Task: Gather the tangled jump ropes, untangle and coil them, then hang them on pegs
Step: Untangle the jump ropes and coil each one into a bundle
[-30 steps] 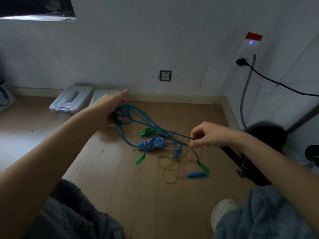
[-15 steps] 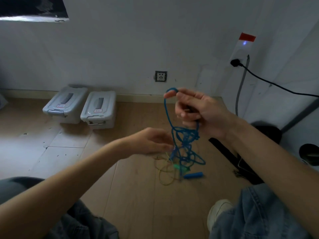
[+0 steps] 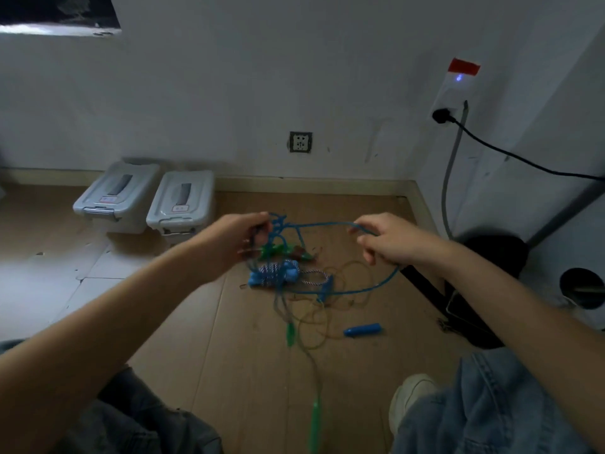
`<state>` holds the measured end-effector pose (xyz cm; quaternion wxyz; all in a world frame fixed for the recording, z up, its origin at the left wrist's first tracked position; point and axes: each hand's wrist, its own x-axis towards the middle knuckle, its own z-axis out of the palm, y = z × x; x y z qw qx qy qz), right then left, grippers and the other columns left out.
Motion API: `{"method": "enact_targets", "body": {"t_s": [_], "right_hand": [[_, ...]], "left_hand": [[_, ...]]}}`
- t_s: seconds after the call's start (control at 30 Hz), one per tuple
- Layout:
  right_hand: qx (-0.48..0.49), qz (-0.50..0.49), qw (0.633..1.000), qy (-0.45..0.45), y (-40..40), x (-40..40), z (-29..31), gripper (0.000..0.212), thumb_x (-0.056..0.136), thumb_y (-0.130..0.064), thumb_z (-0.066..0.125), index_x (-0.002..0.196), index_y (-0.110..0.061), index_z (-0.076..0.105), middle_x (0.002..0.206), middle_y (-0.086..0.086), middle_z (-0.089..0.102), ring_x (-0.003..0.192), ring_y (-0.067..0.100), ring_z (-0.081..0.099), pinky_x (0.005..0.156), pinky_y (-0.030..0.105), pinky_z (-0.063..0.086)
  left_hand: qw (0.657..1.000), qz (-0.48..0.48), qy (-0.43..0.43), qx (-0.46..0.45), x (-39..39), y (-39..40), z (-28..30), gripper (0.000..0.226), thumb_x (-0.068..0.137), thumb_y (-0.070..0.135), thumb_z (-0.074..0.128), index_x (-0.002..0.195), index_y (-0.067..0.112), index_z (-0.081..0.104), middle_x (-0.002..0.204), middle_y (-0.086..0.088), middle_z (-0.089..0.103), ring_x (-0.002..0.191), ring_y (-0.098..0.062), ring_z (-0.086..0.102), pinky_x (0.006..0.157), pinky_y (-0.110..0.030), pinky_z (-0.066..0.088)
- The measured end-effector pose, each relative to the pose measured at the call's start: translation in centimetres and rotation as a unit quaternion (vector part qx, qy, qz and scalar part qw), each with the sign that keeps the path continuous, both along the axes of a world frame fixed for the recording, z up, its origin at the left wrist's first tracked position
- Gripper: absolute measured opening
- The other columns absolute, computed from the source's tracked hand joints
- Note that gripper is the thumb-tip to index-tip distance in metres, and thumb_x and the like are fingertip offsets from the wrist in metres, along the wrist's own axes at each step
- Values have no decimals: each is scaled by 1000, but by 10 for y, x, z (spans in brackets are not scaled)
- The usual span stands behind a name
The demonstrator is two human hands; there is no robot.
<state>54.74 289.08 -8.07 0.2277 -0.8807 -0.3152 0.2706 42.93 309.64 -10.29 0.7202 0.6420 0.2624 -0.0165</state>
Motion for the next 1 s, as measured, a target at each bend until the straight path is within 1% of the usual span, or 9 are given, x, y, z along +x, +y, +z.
{"method": "enact_targets", "body": {"t_s": [0.2, 0.33, 0.47, 0.6, 0.7, 0.8, 0.87, 0.93, 1.0], "right_hand": [[0, 33, 993, -112, 4, -4, -8, 63, 90, -21, 57, 142, -32, 24, 107, 0, 57, 79, 9, 56, 63, 22, 48], [77, 50, 987, -133, 11, -17, -3, 78, 80, -36, 69, 143, -36, 23, 144, -3, 28, 132, 18, 25, 106, 41, 28], [259, 92, 950, 150, 23, -33, 2, 38, 82, -23, 66, 119, -20, 57, 109, 0, 68, 101, 11, 64, 91, 31, 51], [377, -67, 886, 263, 26, -22, 3, 21, 93, -4, 47, 90, -15, 64, 67, -2, 62, 60, 9, 61, 67, 29, 54], [461, -173, 808, 322, 21, -7, 9, 24, 95, -2, 41, 85, -9, 62, 50, -5, 47, 36, 5, 39, 41, 19, 40], [431, -150, 826, 330, 20, -4, 5, 23, 95, -3, 41, 89, -10, 63, 49, -6, 43, 30, 0, 23, 30, 11, 20], [367, -114, 880, 280, 15, 0, 9, 20, 93, -3, 47, 91, -12, 65, 48, -7, 49, 30, 1, 26, 29, 12, 20], [223, -33, 972, 67, 7, 8, 13, 12, 88, -10, 60, 92, -16, 69, 55, -13, 59, 36, -1, 42, 36, 10, 30], [39, 64, 984, -164, 5, 8, 9, 14, 86, -23, 65, 96, -17, 72, 75, -10, 67, 60, -2, 56, 55, 12, 39]], "left_hand": [[990, -82, -116, -10, -9, 3, 41, 30, 90, 37, 48, 73, 22, 68, 49, 8, 40, 41, -6, 36, 36, -16, 34], [976, -181, -119, -13, -13, -2, 48, 28, 82, 42, 51, 87, 20, 69, 57, 9, 41, 43, -2, 31, 33, -11, 27], [957, -256, -121, -60, -14, -6, 49, 29, 84, 41, 51, 97, 20, 67, 62, 9, 43, 44, -1, 32, 33, -9, 27], [957, -272, -92, -37, -17, 8, 47, 34, 83, 36, 56, 112, 22, 65, 64, 12, 49, 49, -2, 37, 35, -10, 31], [945, -231, -12, 231, -17, 16, 34, 11, 87, 19, 59, 84, 21, 69, 56, 10, 50, 47, -4, 42, 41, -12, 34], [864, -142, 37, 481, -10, 21, 16, 19, 87, 17, 59, 68, 18, 60, 53, 9, 54, 48, -3, 50, 48, -13, 37], [874, -77, 47, 477, -10, 32, 13, 13, 88, 15, 56, 78, 11, 63, 57, 7, 58, 51, -5, 53, 49, -15, 42], [857, -31, 59, 511, -14, 43, 15, 13, 88, 18, 57, 84, 9, 65, 60, 5, 60, 54, -8, 55, 50, -20, 43], [826, -37, 87, 555, -17, 45, 16, 17, 88, 26, 57, 85, 12, 66, 63, 4, 59, 60, -13, 54, 56, -26, 42]]}}
